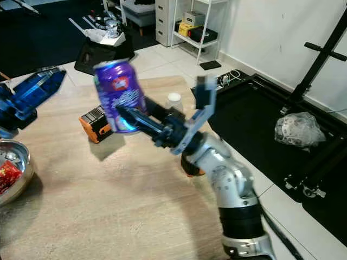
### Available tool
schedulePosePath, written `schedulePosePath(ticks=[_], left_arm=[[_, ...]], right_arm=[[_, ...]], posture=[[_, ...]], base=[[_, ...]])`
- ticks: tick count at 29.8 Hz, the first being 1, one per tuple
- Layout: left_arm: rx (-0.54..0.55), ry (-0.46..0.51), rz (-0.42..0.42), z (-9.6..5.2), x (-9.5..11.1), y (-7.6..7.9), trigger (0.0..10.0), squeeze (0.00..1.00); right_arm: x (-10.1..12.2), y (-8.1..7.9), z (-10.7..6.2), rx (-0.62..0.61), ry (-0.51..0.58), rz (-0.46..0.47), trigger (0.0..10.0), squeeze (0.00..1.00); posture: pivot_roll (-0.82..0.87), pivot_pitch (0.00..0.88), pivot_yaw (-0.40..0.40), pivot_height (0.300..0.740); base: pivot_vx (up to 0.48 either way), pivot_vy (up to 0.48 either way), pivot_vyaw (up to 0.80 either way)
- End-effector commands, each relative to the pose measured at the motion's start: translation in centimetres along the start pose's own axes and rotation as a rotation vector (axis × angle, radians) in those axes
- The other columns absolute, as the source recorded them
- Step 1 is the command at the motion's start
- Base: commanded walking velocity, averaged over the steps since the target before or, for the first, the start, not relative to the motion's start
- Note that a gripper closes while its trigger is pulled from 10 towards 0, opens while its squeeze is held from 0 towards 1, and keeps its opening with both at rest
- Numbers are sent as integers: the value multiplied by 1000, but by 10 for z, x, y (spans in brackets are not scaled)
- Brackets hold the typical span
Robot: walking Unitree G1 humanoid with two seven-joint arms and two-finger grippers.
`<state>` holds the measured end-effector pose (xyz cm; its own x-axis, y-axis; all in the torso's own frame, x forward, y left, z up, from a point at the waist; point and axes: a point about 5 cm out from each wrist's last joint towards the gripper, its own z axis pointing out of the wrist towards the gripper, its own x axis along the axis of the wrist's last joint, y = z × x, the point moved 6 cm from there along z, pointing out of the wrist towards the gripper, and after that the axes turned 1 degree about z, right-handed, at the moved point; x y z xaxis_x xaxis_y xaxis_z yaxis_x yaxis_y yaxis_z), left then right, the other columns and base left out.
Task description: Restocking fridge
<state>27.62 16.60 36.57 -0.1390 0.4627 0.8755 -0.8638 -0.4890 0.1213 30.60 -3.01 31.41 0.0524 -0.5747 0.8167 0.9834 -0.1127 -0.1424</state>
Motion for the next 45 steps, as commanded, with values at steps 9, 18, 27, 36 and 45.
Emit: schedulePosePath(ticks=[9, 18, 27, 36, 45], left_arm=[[-204, -123, -38, 18, -17, 36, 10000, 0], [-250, -195, -91, 23, -24, 43, 10000, 0], [-234, -197, -88, 24, -23, 40, 0, 0], [-237, -232, -77, 27, -26, 44, 10000, 0], [-281, -303, -100, 30, -40, 53, 10000, 0]], right_arm=[[-9, -25, 9, 138, -45, 69, 10000, 0], [-13, -36, 13, 197, -78, 104, 10000, 0], [-15, -37, 13, 196, -86, 110, 10000, 0], [-35, -34, 9, 172, -206, 46, 10000, 0], [-49, -44, 9, 264, -324, -8, 10000, 0]], posture=[[52, 129, -7, 740], [52, 125, -4, 740], [50, 124, -1, 740], [47, 122, -2, 740], [47, 118, -4, 740]], base=[[0, 0, 0], [0, 0, 0], [0, 0, 0], [0, 0, 0], [0, 0, 0]])
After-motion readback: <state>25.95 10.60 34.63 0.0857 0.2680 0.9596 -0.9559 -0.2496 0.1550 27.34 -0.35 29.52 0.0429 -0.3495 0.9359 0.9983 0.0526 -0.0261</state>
